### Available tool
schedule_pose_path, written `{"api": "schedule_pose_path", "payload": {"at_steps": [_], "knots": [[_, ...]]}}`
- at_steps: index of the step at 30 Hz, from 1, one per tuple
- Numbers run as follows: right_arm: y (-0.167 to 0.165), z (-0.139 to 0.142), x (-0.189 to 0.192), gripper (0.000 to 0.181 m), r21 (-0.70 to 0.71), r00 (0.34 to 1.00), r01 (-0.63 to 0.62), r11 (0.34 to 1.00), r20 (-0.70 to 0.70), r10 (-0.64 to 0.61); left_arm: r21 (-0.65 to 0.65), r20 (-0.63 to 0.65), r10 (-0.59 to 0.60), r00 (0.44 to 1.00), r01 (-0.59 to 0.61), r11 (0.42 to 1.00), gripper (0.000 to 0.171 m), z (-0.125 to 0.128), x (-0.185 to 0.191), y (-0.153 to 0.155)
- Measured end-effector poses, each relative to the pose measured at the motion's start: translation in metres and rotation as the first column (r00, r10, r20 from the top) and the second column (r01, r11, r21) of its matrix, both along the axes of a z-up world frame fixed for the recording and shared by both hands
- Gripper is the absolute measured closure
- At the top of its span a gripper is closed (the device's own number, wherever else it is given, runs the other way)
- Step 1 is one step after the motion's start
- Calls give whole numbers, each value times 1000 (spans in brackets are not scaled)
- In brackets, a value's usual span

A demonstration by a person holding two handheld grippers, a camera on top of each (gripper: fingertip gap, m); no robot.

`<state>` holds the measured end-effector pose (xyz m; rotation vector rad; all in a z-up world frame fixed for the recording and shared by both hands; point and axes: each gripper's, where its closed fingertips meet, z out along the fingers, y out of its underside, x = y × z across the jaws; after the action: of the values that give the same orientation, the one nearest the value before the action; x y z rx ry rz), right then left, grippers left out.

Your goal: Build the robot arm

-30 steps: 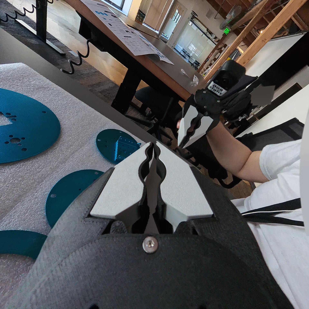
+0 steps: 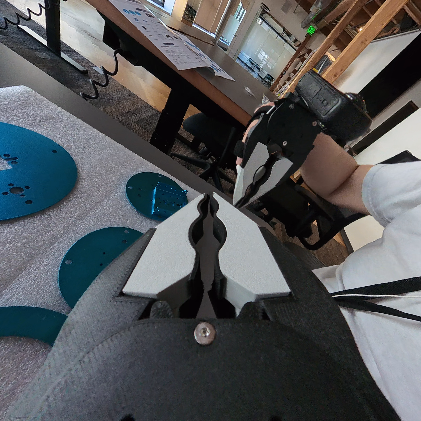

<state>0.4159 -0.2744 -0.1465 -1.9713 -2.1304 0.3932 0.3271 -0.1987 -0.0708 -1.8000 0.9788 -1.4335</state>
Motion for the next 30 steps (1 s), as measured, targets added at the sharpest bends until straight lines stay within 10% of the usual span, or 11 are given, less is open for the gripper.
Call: {"api": "schedule_pose_path", "payload": {"at_steps": [25,30], "knots": [[-1,2,-21,174,20,933,-360,933,2,360,-14,-24,-17,1000,17,1000,171,-7,2,-2],[4,2,-23,171,-132,989,-124,983,62,133,1,-45,4,999,-4,1000,171,-11,1,1]]}}
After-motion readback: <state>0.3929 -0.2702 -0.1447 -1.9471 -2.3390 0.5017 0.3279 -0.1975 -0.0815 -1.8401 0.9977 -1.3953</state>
